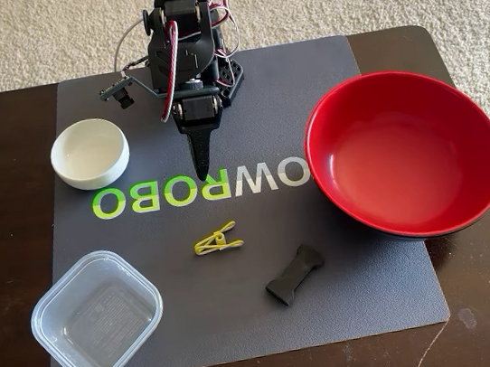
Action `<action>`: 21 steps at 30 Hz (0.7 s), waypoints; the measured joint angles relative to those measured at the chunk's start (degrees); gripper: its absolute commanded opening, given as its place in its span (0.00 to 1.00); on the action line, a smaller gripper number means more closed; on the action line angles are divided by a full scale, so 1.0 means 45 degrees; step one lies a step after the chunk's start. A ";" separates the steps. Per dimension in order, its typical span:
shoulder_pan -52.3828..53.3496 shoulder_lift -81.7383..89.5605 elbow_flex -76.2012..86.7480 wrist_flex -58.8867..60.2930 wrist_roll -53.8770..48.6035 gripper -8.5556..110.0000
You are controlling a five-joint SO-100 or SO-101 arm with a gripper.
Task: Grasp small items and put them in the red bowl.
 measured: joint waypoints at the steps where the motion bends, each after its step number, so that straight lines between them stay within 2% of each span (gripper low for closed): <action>1: 0.0000 0.0000 0.0000 0.0000 0.0000 0.07; 21: -0.0176 0.0059 0.0059 -0.0137 0.0215 0.07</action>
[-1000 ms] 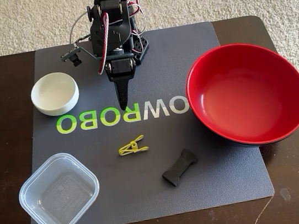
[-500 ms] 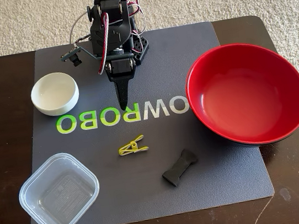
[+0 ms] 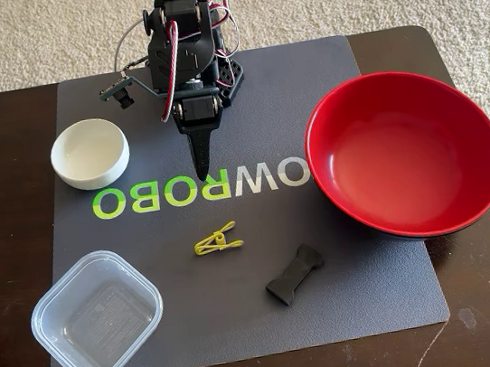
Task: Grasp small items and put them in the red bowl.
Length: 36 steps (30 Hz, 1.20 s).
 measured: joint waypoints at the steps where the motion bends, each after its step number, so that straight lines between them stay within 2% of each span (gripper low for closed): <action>1: -0.0215 -0.0059 0.0000 -0.0020 0.0195 0.08; 4: 0.0039 0.0039 0.0156 -0.0078 0.1445 0.21; 7: 0.1016 -0.0078 0.0371 -0.0566 0.2871 0.21; 14: 0.1426 -0.0098 -0.0762 -0.0898 0.2910 0.24; 16: 0.1309 -0.1113 -0.1367 -0.1055 0.2930 0.24; 20: 0.0820 -0.5156 -0.2754 -0.2402 0.2773 0.24; 23: 0.0684 -0.9551 -0.5254 -0.2539 0.1992 0.24; 29: 0.0879 -1.8730 -1.2305 0.0000 0.0430 0.23; 36: 0.0762 -2.1934 -1.4629 0.0781 0.0117 0.23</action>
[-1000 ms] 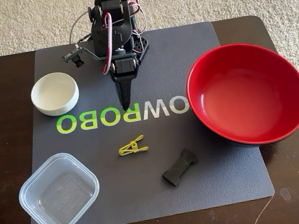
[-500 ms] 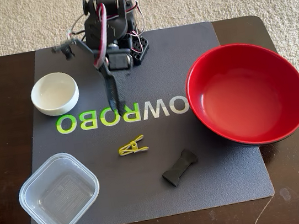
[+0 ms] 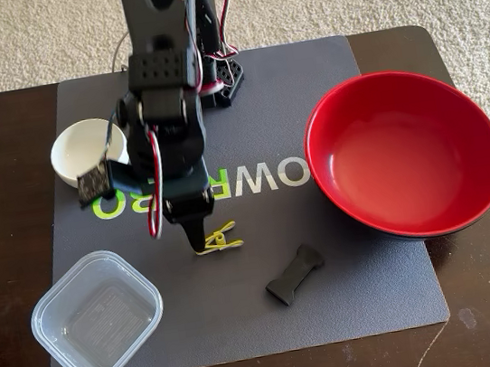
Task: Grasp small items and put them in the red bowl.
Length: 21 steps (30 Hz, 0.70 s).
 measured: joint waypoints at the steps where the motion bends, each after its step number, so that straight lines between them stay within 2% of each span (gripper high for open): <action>1: -0.0156 -0.0137 -0.0039 0.0020 0.0000 0.23; 6: -0.0996 -0.0645 -0.0195 0.0020 0.0020 0.23; 15: 0.0234 -0.2207 -0.1738 0.0098 0.0410 0.21; 21: 0.0312 -0.3105 -0.1836 0.0117 0.0781 0.16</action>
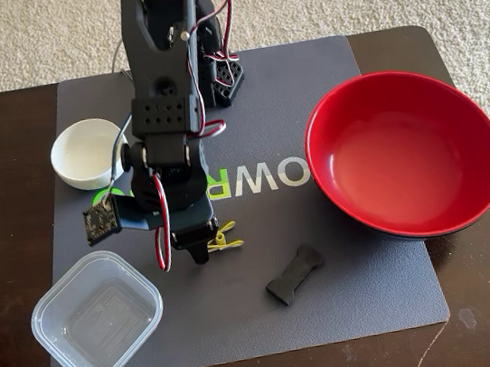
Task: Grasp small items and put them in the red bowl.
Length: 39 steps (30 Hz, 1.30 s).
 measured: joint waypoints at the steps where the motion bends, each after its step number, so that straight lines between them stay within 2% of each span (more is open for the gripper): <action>1: 0.0000 -0.0098 -0.0098 0.0020 0.0098 0.16; 10: -0.0039 -0.0137 -0.0156 0.0059 0.0703 0.07; 20: -0.0020 -0.0098 -0.0156 0.0098 0.0781 0.07; 25: -0.0137 0.1348 -0.0156 0.0547 0.0957 0.07; 32: -0.1973 0.4805 -0.0566 0.1055 0.1074 0.07; 39: -0.5469 0.6738 -0.2266 0.1230 0.1113 0.07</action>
